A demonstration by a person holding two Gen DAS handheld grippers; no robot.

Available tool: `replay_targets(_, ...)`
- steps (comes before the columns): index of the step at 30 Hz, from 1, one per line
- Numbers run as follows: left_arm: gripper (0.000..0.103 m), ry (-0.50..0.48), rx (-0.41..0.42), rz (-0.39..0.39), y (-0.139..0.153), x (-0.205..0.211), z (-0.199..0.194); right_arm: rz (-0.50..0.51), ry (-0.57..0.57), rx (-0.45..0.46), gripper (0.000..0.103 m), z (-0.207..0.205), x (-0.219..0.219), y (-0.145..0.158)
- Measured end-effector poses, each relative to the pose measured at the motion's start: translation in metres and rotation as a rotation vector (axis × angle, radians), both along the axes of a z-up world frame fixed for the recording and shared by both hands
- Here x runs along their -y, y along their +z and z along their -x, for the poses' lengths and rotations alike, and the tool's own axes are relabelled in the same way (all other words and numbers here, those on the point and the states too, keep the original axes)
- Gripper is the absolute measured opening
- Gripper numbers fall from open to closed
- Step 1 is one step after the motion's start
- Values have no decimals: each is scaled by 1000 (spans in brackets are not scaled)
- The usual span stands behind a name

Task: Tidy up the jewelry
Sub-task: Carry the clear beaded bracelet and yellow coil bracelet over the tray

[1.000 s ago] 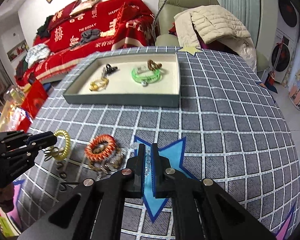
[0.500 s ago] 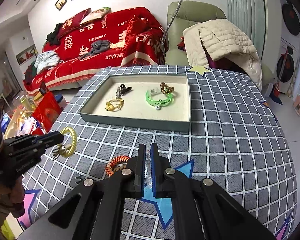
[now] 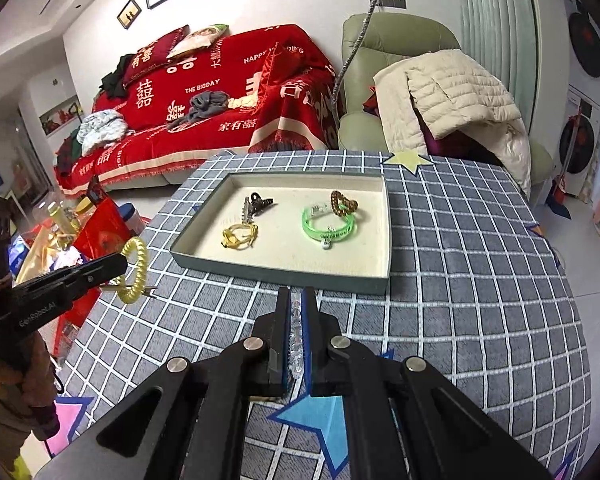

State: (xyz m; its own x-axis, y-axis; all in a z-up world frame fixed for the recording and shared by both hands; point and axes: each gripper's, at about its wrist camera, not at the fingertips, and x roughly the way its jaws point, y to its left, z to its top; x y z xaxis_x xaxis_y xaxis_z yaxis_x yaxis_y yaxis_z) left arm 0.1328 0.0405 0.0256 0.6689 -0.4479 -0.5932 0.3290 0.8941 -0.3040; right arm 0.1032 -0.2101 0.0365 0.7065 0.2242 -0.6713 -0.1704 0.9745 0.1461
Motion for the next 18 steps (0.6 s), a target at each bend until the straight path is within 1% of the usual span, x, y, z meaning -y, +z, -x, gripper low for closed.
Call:
replay_targets(7, 31, 9, 12, -10, 8, 0, -17, -7, 10, 16, 5, -21, -2, 11)
replay_targets(14, 31, 8, 13, -46, 9, 10, -40, -34, 18, 20, 5, -52, -3, 18)
replay_targets(18, 31, 11, 11, -85, 7, 18, -60, -44, 29, 19, 5, -74, -8, 20)
